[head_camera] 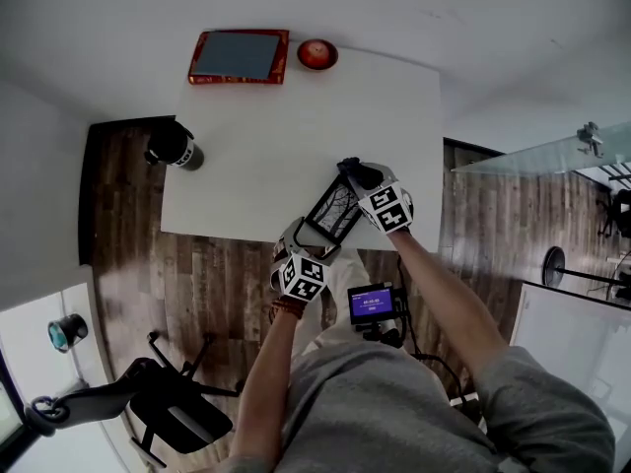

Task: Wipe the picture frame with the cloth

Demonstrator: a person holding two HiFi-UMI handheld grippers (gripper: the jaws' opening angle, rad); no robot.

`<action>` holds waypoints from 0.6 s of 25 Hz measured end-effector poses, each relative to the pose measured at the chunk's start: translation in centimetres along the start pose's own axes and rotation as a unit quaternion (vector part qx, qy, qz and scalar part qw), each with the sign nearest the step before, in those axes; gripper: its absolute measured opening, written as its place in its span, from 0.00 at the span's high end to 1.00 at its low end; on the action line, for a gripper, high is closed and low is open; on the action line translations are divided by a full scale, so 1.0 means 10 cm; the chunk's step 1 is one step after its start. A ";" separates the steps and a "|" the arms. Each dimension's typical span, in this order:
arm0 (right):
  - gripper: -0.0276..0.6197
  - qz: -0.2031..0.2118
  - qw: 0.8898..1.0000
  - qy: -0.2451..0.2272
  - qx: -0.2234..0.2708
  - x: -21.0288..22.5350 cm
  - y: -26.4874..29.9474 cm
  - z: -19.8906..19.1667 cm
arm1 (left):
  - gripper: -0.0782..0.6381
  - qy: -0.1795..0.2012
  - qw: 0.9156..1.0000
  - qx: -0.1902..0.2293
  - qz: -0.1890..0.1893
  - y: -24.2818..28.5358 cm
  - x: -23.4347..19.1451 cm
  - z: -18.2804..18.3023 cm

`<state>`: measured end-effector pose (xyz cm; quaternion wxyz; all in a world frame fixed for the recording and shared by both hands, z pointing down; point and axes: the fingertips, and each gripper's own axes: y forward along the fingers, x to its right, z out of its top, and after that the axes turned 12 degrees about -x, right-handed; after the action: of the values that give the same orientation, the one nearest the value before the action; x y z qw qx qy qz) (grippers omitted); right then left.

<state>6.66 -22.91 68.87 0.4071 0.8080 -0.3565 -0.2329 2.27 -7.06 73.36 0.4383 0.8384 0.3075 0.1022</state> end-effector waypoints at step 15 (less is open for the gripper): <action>0.81 0.041 0.999 -0.009 -0.021 -0.48 0.12 -0.05 | 0.20 0.014 1.000 -0.016 0.016 0.14 0.01 -0.08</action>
<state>3.44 -19.50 70.58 0.4297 0.7821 -0.3881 -0.2303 2.63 -7.07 74.94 0.4451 0.8348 0.2986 0.1259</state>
